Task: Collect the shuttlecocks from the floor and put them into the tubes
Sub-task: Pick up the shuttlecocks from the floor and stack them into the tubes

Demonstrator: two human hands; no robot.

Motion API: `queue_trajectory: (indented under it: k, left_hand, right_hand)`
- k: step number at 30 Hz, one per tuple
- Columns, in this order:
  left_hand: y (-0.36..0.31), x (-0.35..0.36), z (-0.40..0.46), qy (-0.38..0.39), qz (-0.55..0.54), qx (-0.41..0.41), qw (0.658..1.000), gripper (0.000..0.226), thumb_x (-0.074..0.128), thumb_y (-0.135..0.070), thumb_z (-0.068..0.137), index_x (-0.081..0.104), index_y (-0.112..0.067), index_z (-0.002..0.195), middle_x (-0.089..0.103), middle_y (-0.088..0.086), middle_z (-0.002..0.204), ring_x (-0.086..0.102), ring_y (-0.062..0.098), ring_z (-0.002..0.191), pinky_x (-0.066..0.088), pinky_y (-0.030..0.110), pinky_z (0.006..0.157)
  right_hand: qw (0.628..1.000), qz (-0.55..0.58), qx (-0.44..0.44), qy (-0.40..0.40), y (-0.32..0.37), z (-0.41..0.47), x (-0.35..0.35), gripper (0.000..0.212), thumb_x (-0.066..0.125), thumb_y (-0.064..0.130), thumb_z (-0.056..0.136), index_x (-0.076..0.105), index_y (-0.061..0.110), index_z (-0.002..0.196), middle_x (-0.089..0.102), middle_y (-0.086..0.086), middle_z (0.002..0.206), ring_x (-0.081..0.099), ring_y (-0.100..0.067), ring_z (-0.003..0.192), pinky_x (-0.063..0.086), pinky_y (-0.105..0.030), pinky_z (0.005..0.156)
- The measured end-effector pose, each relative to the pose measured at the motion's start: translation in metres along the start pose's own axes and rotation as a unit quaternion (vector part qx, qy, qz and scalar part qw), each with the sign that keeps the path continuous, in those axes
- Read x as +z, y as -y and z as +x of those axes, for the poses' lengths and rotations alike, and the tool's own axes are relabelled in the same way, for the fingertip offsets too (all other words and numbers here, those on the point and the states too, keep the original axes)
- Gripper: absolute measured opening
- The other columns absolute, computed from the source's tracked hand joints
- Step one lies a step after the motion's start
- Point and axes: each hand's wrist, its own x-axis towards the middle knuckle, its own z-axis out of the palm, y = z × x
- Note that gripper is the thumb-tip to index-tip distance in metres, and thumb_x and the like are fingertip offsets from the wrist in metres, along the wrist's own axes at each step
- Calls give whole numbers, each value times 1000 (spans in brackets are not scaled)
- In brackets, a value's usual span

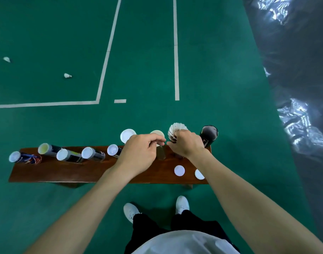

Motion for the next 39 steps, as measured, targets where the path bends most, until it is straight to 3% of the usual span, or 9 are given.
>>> queue_trajectory:
  k: [4,7,10,17,23,26,31,34,39]
  left_hand:
    - [2,1,-3,1,-1,-2,1000,36,53,-2,96,78,-26,105,69,-29,81,52,-18,58,34,3,52]
    - [4,-1,-3,0,0,3,1000,36,53,-1,96,78,-25,106,70,-28,84,52,-17,58,35,3,54]
    - [10,-4,-3,-5,5,-5,1000,37,52,-3,95,77,-27,106,73,-26,90,54,-6,54,37,8,52]
    - [16,-10,-2,-19,3,-4,1000,36,51,-3,97,76,-26,108,75,-21,99,53,-7,52,37,8,51]
    - [15,-15,-2,-41,22,-7,999,35,53,-15,101,63,-33,129,68,-25,118,54,-9,58,37,14,59]
    - [17,-22,-5,-24,45,-27,998,38,56,-20,100,58,-37,134,65,-24,124,60,-1,73,47,28,74]
    - [24,-45,-13,-23,100,-45,994,43,61,-27,98,54,-36,140,47,-11,150,49,18,133,41,45,110]
    - [27,-77,-28,-64,122,-61,989,49,63,-41,94,50,-42,141,33,-9,161,38,22,143,30,53,116]
    - [50,-138,-67,-140,173,-68,973,63,57,-58,93,34,-43,150,17,-9,166,24,17,150,16,50,119]
  right_hand:
    - [1000,-15,-7,0,-3,-5,9,25,65,25,94,63,15,117,62,-5,115,65,-34,87,40,-33,62]
    - [999,-39,7,12,-6,-7,12,25,64,10,93,65,14,117,62,-5,116,65,-33,86,41,-35,62]
    - [996,-74,29,48,-12,-10,18,20,61,10,97,68,16,115,68,-6,108,65,-29,84,45,-35,64]
    - [991,-106,34,73,-8,-9,23,20,58,13,100,71,14,116,71,-6,101,64,-27,80,46,-34,64]
    - [995,-75,18,62,-10,-18,17,29,59,16,99,64,20,128,67,-4,119,63,-28,84,47,-34,64]
    - [999,-51,-1,-2,-9,-32,7,34,56,19,101,60,19,134,56,-4,138,69,-37,87,49,-36,62]
    - [991,41,-18,-125,8,-57,-25,37,60,22,99,60,18,136,51,-2,141,69,-34,73,51,-34,56]
    - [969,105,-74,-210,43,-63,-58,34,61,28,102,62,21,135,47,1,147,69,-27,69,58,-39,59]
    - [932,190,-183,-248,129,-65,-107,40,64,41,97,59,33,136,42,16,152,64,-5,91,59,-39,67]
